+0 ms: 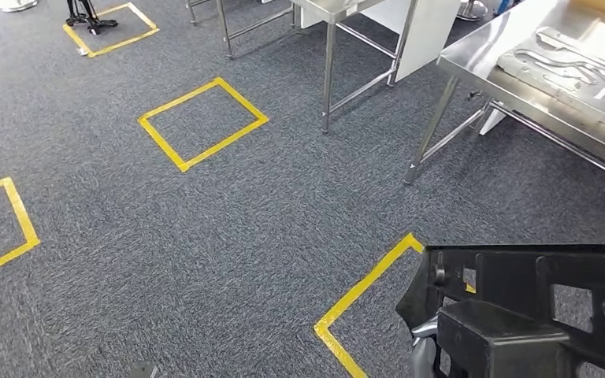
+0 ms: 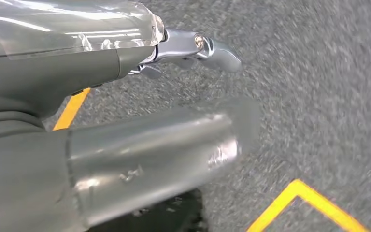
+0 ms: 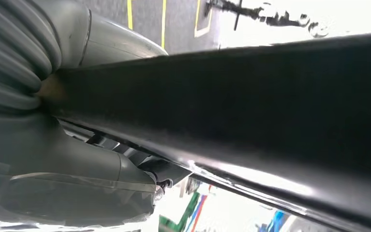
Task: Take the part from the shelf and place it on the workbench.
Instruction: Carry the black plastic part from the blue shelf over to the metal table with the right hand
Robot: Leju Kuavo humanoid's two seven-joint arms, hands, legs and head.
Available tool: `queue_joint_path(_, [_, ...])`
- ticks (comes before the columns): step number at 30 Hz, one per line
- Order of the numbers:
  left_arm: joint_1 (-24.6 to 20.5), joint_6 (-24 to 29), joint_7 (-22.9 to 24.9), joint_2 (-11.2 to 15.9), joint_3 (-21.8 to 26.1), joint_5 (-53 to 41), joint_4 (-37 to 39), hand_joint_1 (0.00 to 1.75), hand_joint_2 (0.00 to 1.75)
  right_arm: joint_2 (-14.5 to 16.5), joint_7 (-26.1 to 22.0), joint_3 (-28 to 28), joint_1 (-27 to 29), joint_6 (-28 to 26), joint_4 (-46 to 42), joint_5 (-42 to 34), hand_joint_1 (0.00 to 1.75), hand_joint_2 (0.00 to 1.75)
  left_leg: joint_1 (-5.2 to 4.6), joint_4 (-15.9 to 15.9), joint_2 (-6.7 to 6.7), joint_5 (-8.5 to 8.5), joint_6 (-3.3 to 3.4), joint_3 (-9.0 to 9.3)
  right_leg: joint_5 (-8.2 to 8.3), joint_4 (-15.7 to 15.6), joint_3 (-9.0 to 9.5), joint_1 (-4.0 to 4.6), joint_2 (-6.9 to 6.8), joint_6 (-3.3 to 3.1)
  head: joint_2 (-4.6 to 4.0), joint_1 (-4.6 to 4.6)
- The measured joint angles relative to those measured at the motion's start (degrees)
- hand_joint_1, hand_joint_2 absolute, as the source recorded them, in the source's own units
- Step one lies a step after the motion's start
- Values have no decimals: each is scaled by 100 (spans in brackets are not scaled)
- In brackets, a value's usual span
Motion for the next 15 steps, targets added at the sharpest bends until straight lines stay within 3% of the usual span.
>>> queue_joint_path(2, [37, 7, -10, 4, 0, 1, -1, 0, 0, -1, 9, 13, -2, -11, 1, 11, 175, 175, 15, 672, -111, -241, -40, -339, -3, 20, -4, -6, 173, -6, 0, -10])
queue_joint_path(3, [48, 9, -11, 7, 0, 1, -2, 0, 0, -1, 11, 14, 1, -14, 1, 16, 175, 175, 21, 767, -121, -197, -57, -413, -11, 37, -3, -11, 270, 0, 0, -11])
queue_joint_path(4, [52, 11, -14, 9, 0, 1, -3, 0, 0, -1, 14, 14, 2, -15, 2, 21, 175, 175, 28, 641, -133, -38, -71, -388, -22, 61, 0, -20, 366, 15, 0, -14])
queue_joint_path(5, [50, 13, -19, 10, 0, 0, -5, 0, 0, -1, 16, 15, 3, -18, 2, 27, 175, 175, 42, 316, -174, 198, -84, -268, -40, 94, 3, -32, 456, 38, 0, -15])
queue_joint_path(7, [46, 15, -34, 9, -1, 0, -10, 0, 0, -1, 20, 17, 3, -25, 2, 37, 175, 175, 77, -367, -417, 489, -85, 11, -91, 189, -25, -48, 614, 102, 0, -21])
queue_joint_path(9, [48, 17, -44, 8, -2, -1, -14, 0, 0, -1, 24, 24, 6, -31, 1, 45, 175, 175, 80, -622, -571, 497, -28, 110, -114, 252, -82, -53, 744, 172, -1, -33])
queue_joint_path(11, [36, 15, -46, 5, -3, -1, -18, 0, 0, -1, 35, 29, 19, -38, -1, 54, 175, 175, 68, -651, -466, 511, 62, 124, -98, 254, -124, -65, 854, 239, -1, -37])
queue_joint_path(13, [14, 4, -51, -6, -4, 0, -21, 0, 0, -2, 53, 29, 31, -46, -7, 62, 175, 175, 81, -693, -334, 544, 143, 149, -189, 385, -200, -55, 678, 293, -1, -12])
queue_joint_path(15, [22, -15, -57, -13, -4, 4, -24, 0, 0, -4, 75, 29, 25, -51, -14, 66, 175, 175, 76, -719, -187, 553, 192, 152, -495, 931, -475, -49, 300, 339, -1, 28])
